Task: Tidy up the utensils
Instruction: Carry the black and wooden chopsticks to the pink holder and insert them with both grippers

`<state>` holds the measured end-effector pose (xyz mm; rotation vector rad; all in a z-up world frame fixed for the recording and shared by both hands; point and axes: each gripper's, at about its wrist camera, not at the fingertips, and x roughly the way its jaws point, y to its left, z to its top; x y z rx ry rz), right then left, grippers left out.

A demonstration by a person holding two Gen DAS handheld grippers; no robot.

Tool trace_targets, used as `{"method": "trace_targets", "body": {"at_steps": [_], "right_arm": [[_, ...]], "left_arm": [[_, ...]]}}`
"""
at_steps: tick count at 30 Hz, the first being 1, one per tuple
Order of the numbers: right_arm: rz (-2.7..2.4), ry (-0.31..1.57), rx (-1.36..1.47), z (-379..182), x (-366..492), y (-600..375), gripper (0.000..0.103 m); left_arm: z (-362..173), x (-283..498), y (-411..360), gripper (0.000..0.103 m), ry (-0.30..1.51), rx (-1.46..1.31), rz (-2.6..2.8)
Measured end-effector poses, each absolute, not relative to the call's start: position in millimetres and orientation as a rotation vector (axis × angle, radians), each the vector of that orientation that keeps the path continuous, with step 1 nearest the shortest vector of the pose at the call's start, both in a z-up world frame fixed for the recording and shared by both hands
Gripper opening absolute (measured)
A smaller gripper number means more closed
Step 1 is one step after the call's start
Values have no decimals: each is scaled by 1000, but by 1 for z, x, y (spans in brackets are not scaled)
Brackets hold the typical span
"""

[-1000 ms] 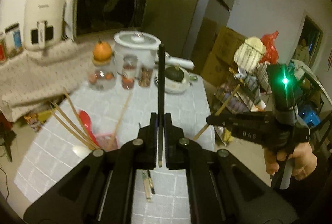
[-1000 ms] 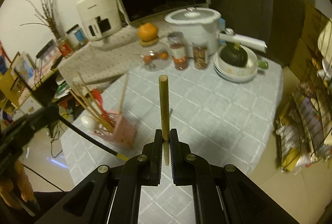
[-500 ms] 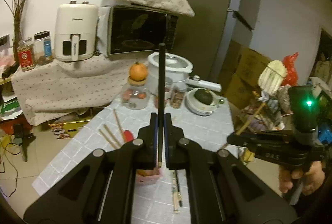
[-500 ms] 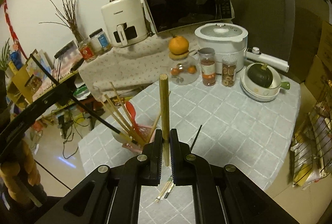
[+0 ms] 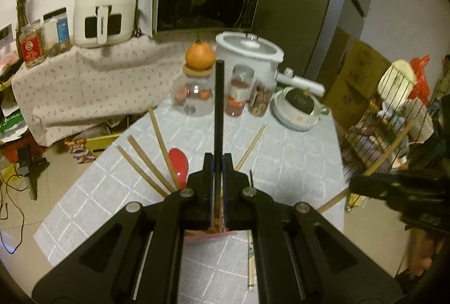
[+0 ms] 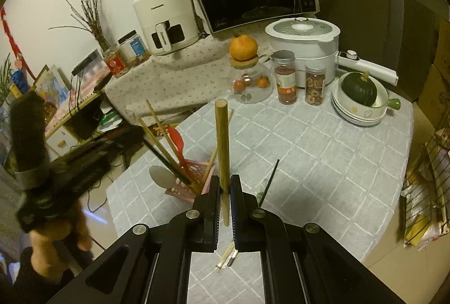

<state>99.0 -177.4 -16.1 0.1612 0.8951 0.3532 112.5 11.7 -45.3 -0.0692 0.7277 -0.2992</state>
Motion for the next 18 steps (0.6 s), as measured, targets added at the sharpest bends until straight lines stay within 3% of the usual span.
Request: {"method": "trace_targets", "body": {"at_steps": [5,9,18], "right_arm": [[370,886,148,-12,101,-166,7],[378,872,131,-7,106,-157,7],[418,823,51,12,127,-113,7]], "left_arm": [[-63,127,15,7,797,-126,-312],[-55,126,23,25,810,-174,-307],[-37,93,57,55,875,-196,-253]]}}
